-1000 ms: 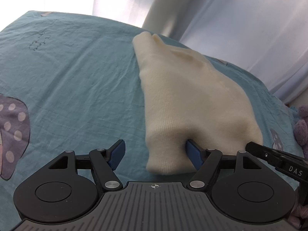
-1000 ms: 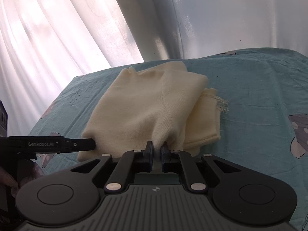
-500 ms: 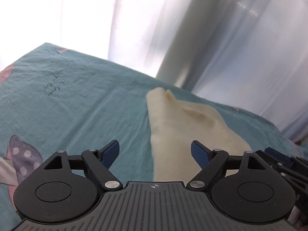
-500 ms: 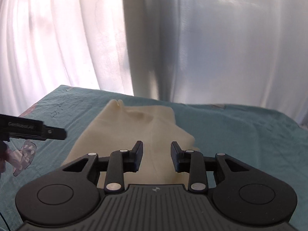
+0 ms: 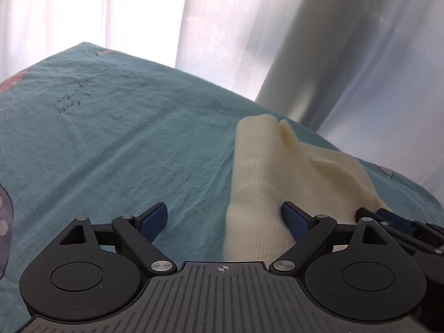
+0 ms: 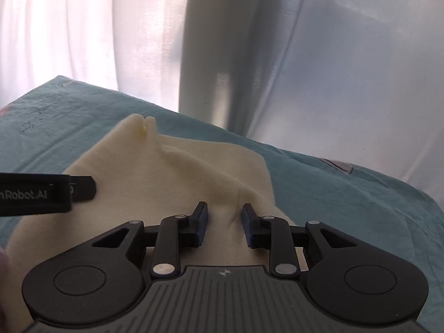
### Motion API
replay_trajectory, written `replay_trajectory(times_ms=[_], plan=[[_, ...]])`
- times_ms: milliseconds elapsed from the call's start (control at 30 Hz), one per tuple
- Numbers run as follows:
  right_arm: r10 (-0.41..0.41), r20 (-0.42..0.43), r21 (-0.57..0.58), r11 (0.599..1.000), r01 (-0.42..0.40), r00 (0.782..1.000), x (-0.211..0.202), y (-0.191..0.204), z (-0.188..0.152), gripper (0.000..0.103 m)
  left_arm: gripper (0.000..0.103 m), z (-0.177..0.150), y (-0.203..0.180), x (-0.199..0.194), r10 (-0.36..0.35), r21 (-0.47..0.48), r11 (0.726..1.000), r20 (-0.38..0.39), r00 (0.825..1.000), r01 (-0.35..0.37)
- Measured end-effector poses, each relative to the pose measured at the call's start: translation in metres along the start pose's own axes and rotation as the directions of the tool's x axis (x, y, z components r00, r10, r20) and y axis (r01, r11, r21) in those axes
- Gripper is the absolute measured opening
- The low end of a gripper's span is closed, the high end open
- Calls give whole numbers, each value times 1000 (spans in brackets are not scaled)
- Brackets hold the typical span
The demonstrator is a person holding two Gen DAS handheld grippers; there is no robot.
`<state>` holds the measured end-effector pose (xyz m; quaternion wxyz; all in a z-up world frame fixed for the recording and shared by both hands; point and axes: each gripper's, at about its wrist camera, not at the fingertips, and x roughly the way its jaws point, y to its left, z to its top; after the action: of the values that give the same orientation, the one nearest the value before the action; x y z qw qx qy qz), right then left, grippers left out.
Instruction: Fold small clothes
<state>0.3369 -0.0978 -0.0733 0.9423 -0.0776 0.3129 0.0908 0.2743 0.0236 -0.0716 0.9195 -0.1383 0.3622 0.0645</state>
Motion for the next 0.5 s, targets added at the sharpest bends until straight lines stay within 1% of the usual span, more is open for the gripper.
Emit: replay_trajectory(times_ms=[33, 100, 167, 200, 267, 300, 367, 433, 500], plan=[[2, 8, 41, 999, -2, 1000, -2, -7, -2, 25, 95, -1, 0, 0, 3, 6, 1000, 14, 1000, -3], [-32, 7, 78, 996, 31, 999, -3, -12, -2, 25, 96, 0, -1, -1, 13, 26, 1000, 4, 1000, -13], [-44, -2, 74, 996, 44, 999, -6, -11, -2, 26, 95, 0, 4, -14, -16, 35, 999, -5, 1000, 16], [-43, -11, 57, 997, 44, 999, -13, -10, -3, 28, 95, 0, 8, -23, -36, 41, 998, -10, 999, 36], [-6, -3, 52, 999, 6, 1000, -37, -10, -8, 28, 95, -2, 16, -42, -62, 55, 996, -31, 998, 64], [31, 17, 68, 997, -32, 999, -56, -11, -15, 29, 95, -6, 19, -53, -76, 60, 995, -45, 996, 78], [65, 44, 77, 995, -69, 997, -88, -12, -31, 29, 95, -15, 24, -65, -106, 55, 992, -85, 991, 111], [78, 43, 75, 994, -82, 996, -106, -9, -46, 29, 97, -23, 24, -64, -132, 58, 989, -126, 983, 140], [59, 29, 45, 997, -60, 998, -106, -5, -57, 30, 99, -27, 22, -59, -121, 58, 990, -134, 984, 129]])
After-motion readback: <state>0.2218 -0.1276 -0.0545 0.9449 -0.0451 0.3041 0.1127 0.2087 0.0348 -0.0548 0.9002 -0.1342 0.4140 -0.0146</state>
